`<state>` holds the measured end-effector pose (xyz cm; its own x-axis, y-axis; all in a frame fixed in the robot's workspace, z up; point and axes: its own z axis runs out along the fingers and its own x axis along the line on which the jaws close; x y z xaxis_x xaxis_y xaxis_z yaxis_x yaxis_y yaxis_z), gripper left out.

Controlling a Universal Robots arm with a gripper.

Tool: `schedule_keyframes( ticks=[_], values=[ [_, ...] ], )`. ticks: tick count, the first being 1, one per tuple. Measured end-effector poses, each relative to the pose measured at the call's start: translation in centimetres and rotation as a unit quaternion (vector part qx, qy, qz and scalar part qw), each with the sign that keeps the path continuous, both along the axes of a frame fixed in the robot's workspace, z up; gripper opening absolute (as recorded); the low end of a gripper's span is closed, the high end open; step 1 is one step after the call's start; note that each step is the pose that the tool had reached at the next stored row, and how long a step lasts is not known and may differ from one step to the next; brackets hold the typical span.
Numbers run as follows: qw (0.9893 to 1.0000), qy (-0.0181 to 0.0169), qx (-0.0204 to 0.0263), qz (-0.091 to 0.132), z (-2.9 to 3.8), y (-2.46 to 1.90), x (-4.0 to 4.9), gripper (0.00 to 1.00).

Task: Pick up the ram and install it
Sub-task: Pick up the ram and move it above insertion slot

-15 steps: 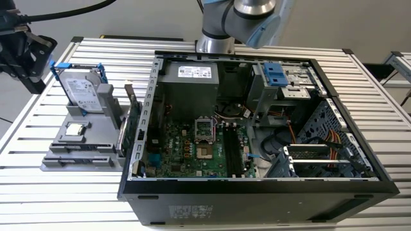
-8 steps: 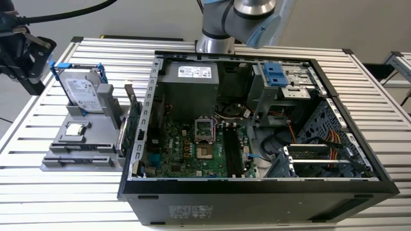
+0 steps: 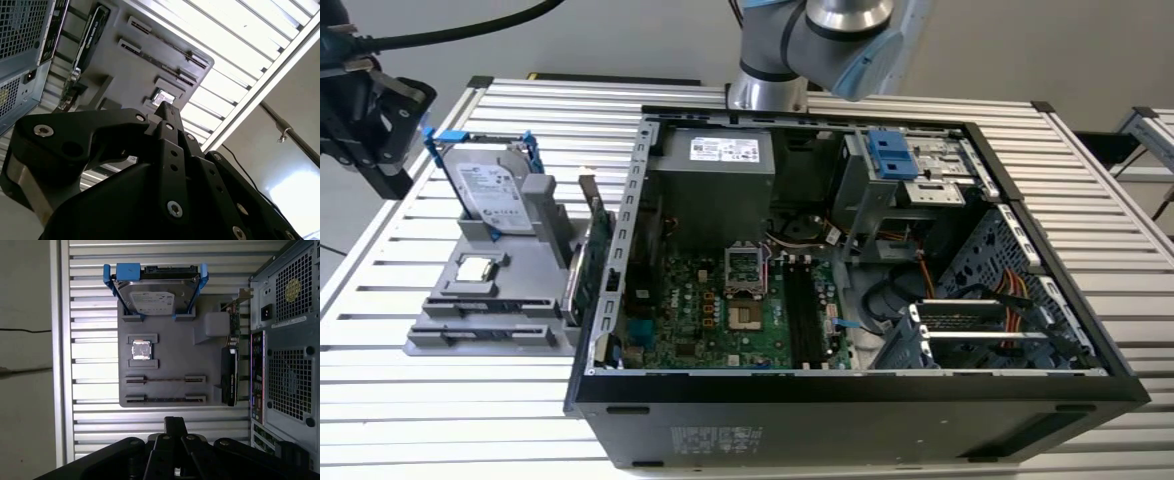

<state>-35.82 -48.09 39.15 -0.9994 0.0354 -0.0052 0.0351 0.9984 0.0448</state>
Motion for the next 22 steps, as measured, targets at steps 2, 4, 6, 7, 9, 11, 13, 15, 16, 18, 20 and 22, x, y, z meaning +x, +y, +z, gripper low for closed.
schedule_keyframes(
  ticks=[2, 4, 6, 7, 9, 11, 13, 15, 16, 18, 20, 22],
  values=[
    [1.0000, 0.0000, 0.0000, 0.000, 0.00, 0.00, 0.00, 0.00],
    [1.0000, 0.0000, 0.0000, 0.000, 0.00, -0.01, 0.00, 0.00],
    [1.0000, 0.0000, 0.0000, 0.001, 0.00, -0.01, 0.00, 0.00],
    [1.0000, 0.0000, 0.0000, 0.003, 0.00, -0.01, 0.00, 0.00],
    [0.9999, 0.0000, 0.0000, 0.011, 0.00, -0.01, -0.01, 0.00],
    [0.9998, 0.0000, 0.0000, 0.022, -0.01, -0.01, -0.01, 0.00],
    [0.9994, 0.0000, -0.0001, 0.034, 0.00, 0.00, -0.01, 0.00],
    [0.9990, 0.0000, -0.0001, 0.045, 0.00, -0.01, -0.01, 0.00],
    [0.9987, 0.0000, -0.0001, 0.051, -0.01, -0.01, -0.01, 0.00],
    [0.9981, 0.0001, -0.0003, 0.062, 0.01, 0.00, -0.01, 0.00],
    [0.9973, 0.0000, -0.0004, 0.073, 0.00, 0.00, -0.01, 0.00],
    [0.9965, 0.0000, -0.0005, 0.084, 0.00, 0.00, -0.01, 0.00]
  ],
)
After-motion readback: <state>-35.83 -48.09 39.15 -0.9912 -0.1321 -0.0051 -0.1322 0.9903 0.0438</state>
